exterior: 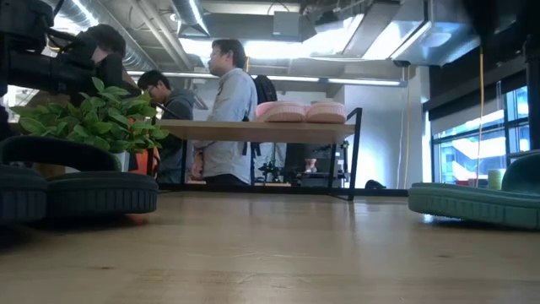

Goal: Pick and place slides into the shelf
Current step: Put the bottom green slide under the shelf

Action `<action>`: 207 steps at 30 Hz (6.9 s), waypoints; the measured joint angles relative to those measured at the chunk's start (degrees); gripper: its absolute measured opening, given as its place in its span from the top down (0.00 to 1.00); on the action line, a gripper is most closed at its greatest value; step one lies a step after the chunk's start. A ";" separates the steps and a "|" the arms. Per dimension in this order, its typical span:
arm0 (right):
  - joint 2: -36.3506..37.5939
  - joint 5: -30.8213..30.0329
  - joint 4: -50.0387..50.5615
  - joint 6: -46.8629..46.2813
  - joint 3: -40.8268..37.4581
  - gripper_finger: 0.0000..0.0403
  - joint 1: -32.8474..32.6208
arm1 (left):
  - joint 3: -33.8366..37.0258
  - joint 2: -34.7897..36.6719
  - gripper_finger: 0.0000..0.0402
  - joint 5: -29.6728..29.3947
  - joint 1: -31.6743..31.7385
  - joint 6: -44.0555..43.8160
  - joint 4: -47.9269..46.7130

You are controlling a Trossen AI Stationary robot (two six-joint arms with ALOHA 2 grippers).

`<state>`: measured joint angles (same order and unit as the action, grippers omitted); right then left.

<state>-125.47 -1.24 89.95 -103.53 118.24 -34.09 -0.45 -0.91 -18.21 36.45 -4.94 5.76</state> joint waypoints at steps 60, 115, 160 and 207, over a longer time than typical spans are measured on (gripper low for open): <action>0.07 23.69 0.19 -14.46 -29.88 0.89 -13.15 | 0.02 0.00 1.00 2.64 0.00 7.05 -0.13; 0.02 -44.54 0.13 52.83 2.45 0.97 7.06 | 0.01 0.02 1.00 2.62 0.00 7.05 0.68; 0.02 -51.62 -19.90 57.76 -31.52 0.96 25.39 | 0.00 0.02 1.00 2.62 0.00 6.94 -0.70; 0.04 -48.02 -21.59 64.89 -26.73 0.61 26.62 | 0.02 0.02 1.00 2.64 0.00 6.94 -2.75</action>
<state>-125.43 -49.25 68.36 -38.64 91.51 -7.47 -0.43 -0.89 -15.57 36.45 2.00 3.01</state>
